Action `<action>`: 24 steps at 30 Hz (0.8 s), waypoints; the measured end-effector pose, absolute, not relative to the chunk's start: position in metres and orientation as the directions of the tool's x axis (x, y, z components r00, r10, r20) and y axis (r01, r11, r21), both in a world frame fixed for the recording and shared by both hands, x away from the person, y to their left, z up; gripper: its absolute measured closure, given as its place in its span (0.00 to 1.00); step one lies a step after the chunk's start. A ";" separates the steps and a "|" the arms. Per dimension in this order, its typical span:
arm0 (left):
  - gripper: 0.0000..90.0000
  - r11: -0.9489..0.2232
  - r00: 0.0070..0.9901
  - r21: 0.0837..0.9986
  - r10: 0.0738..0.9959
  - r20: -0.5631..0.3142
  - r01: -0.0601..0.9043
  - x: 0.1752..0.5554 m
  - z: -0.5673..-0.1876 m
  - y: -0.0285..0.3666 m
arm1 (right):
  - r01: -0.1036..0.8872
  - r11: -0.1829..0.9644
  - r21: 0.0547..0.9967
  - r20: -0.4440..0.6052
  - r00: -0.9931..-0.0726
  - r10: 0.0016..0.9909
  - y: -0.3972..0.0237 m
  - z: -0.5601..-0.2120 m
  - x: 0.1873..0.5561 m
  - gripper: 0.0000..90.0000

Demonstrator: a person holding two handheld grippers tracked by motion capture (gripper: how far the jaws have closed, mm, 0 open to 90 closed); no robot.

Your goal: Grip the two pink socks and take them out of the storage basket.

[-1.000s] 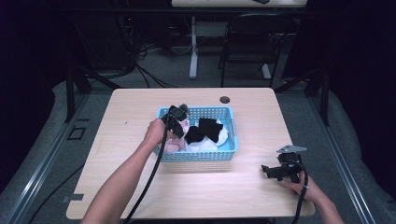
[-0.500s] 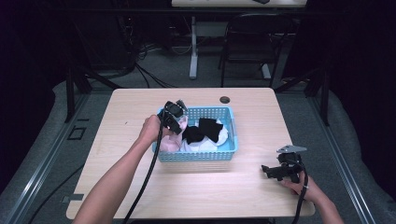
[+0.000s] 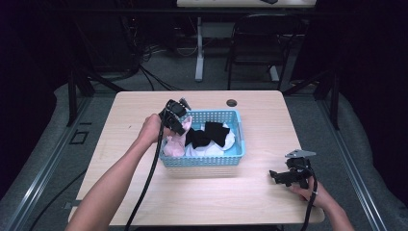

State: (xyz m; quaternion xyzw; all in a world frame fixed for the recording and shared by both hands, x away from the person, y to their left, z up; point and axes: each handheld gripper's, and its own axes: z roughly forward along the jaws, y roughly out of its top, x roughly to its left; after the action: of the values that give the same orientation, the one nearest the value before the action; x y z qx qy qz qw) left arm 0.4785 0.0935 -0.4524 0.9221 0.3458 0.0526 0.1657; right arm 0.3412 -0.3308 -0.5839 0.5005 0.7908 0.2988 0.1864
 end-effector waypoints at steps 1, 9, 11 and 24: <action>0.93 -0.708 0.757 0.341 0.654 -0.014 0.618 0.478 -0.451 0.094 | 0.680 0.322 0.658 0.000 -0.428 0.904 -0.331 -0.584 0.341 0.00; 0.93 -0.719 0.763 0.330 0.646 -0.005 0.612 0.477 -0.443 0.101 | 0.680 0.320 0.660 0.004 -0.429 0.904 -0.331 -0.584 0.341 0.00; 0.93 -0.711 0.758 0.338 0.652 -0.015 0.617 0.477 -0.441 0.103 | 0.680 0.319 0.660 0.005 -0.429 0.903 -0.331 -0.584 0.341 0.00; 0.93 -0.719 0.771 0.354 0.637 -0.009 0.599 0.476 -0.414 0.111 | 0.679 0.320 0.660 0.006 -0.430 0.903 -0.331 -0.584 0.341 0.00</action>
State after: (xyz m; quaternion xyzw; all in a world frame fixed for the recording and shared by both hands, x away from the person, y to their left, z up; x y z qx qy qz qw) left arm 0.4755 0.1109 -0.4145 0.9252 0.3339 0.0568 0.1710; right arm 0.3413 -0.3306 -0.5840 0.5002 0.7907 0.2999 0.1861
